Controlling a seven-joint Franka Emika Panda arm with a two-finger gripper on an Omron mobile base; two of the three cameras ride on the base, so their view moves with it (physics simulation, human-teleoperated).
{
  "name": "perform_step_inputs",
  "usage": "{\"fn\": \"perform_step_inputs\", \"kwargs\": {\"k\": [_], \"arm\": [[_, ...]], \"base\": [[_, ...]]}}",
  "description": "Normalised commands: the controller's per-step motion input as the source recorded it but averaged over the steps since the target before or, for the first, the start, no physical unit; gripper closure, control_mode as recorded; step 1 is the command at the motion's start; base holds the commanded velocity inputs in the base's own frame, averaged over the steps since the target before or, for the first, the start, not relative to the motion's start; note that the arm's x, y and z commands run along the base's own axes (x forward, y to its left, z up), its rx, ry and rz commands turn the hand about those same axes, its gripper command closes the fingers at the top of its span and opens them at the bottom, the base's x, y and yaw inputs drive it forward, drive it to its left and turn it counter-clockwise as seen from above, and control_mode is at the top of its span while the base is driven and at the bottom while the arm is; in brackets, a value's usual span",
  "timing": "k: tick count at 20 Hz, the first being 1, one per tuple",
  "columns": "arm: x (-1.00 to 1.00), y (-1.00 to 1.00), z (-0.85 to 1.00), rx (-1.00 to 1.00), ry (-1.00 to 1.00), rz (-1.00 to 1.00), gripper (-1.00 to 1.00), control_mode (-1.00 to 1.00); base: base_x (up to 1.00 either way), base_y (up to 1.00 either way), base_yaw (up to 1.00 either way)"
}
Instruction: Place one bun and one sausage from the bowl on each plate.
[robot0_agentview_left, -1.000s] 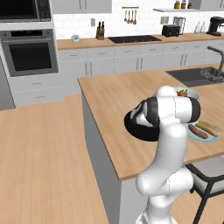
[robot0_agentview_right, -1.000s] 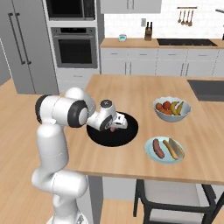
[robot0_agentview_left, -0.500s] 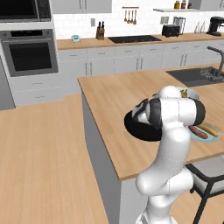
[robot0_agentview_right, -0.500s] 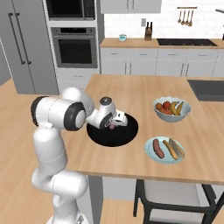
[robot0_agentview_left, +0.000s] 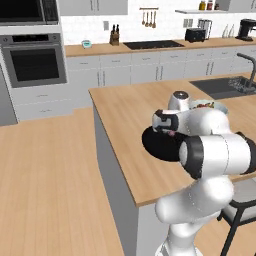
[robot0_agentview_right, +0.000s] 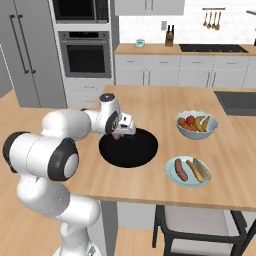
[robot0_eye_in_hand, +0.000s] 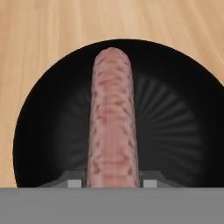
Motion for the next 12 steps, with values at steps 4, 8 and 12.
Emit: {"fn": "perform_step_inputs", "kwargs": {"k": [4, 8, 12], "arm": [[-0.76, 0.46, 1.0, 0.0, 0.14, 0.0, 1.0, -1.0], [-1.0, 0.57, 0.49, 0.0, -0.09, 0.0, 1.0, -1.0], [-1.0, 0.57, 0.24, 0.04, -0.2, 0.02, 1.0, -1.0]], "base": [[0.0, 0.0, 0.0], [0.0, 0.0, 0.0], [0.0, 0.0, 0.0]]}}
